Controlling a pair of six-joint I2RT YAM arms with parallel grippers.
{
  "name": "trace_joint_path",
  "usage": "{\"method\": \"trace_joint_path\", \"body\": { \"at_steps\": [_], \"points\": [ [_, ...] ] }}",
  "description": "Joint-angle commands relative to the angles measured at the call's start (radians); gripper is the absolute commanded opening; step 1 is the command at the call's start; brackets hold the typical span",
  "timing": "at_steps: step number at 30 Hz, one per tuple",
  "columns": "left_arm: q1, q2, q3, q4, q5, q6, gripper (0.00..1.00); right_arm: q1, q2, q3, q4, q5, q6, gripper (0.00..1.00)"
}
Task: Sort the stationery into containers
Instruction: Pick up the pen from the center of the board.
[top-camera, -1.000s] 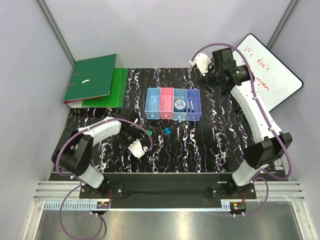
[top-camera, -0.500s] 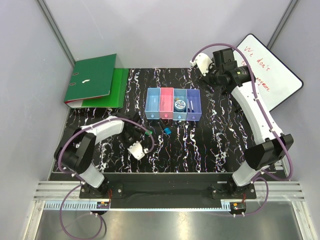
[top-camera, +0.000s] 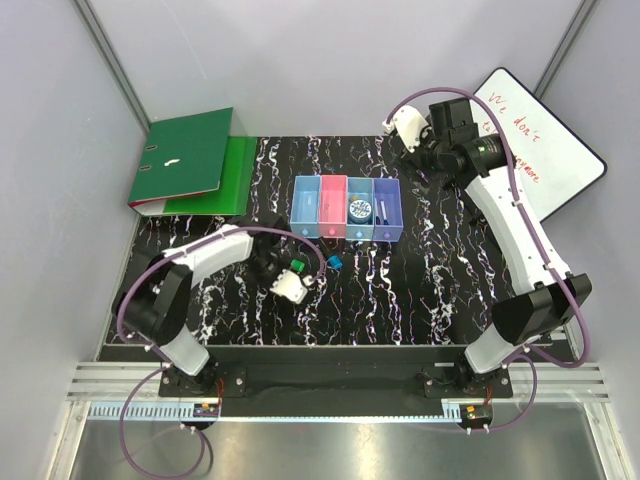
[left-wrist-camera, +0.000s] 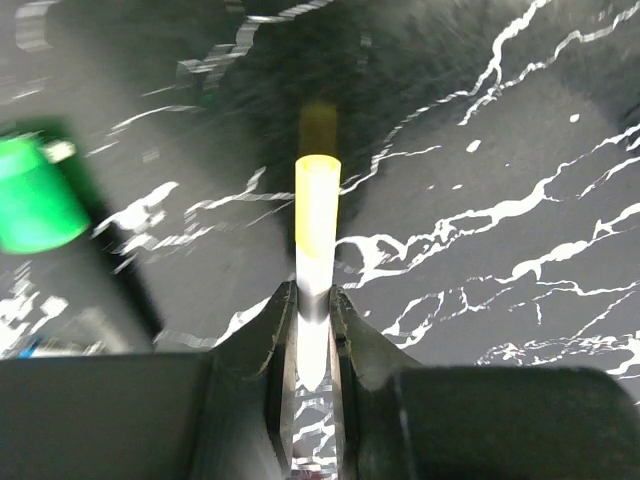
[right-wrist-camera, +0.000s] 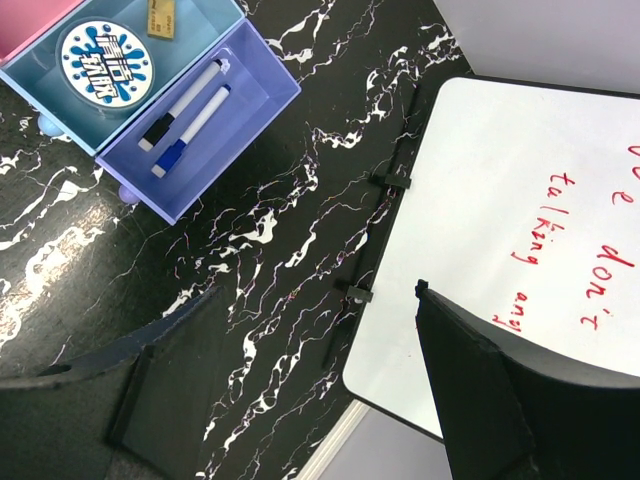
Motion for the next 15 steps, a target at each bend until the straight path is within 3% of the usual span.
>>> {"method": "trace_joint_path", "body": {
  "at_steps": [1, 7, 11, 15],
  "points": [
    [-0.01, -0.153, 0.05, -0.017, 0.087, -0.075, 0.0, 0.004, -0.053, -0.005, 0.037, 0.03, -0.007, 0.83],
    [-0.019, -0.282, 0.06, -0.017, 0.027, 0.04, 0.0, 0.005, -0.073, -0.008, 0.044, 0.043, -0.012, 0.83],
    [-0.019, -0.314, 0.073, -0.014, -0.003, 0.228, 0.0, 0.005, -0.079, -0.011, 0.05, 0.055, -0.018, 0.83],
    [-0.019, -0.261, 0.187, -0.008, 0.02, 0.174, 0.0, 0.005, -0.088, -0.013, 0.051, 0.06, -0.018, 0.83]
  ]
}}
